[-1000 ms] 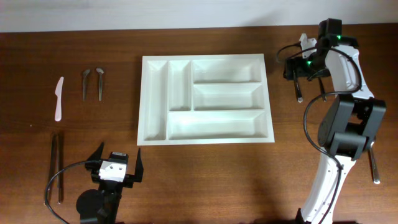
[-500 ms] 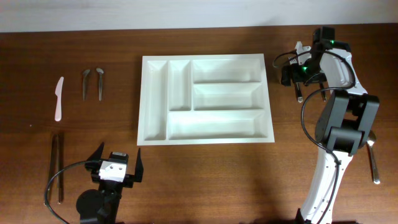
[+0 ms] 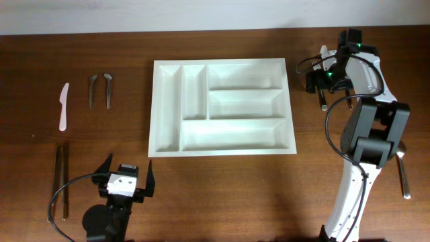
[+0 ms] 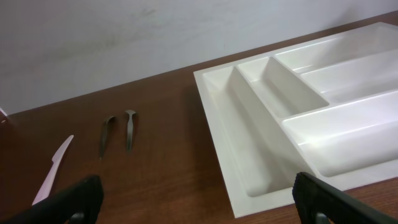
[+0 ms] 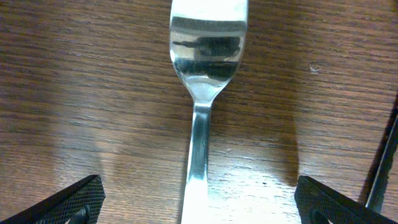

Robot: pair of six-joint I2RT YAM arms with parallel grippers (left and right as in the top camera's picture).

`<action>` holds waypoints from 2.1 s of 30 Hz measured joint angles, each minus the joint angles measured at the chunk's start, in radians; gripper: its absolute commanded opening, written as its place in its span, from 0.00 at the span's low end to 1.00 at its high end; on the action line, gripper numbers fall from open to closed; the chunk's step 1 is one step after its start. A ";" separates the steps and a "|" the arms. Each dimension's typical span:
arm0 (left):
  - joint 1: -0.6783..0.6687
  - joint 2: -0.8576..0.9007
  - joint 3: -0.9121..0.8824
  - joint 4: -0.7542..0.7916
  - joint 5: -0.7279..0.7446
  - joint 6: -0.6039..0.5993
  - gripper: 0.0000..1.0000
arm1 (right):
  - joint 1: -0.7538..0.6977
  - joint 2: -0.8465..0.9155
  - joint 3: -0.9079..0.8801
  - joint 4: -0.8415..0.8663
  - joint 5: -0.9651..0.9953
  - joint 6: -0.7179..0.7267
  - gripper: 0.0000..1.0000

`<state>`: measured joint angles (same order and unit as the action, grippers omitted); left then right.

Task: Pack container
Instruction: 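Lower the right gripper and close it on the fork handle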

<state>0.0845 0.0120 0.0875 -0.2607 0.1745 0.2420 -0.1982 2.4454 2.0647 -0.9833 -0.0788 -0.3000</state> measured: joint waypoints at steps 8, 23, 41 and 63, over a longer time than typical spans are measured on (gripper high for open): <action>0.000 0.000 0.000 0.000 0.000 0.000 0.99 | 0.000 0.008 0.000 -0.011 0.007 -0.014 0.99; 0.000 0.000 0.000 0.000 0.000 0.000 0.99 | 0.000 0.015 0.006 0.034 0.005 -0.023 0.55; 0.000 0.000 0.000 0.000 0.000 0.000 0.99 | 0.000 0.020 0.006 0.077 -0.011 -0.018 0.10; 0.000 0.000 0.000 0.000 0.000 0.000 0.99 | 0.000 0.021 0.031 0.074 -0.062 -0.010 0.04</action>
<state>0.0845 0.0120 0.0875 -0.2604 0.1745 0.2420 -0.1982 2.4660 2.0960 -0.9092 -0.1406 -0.3096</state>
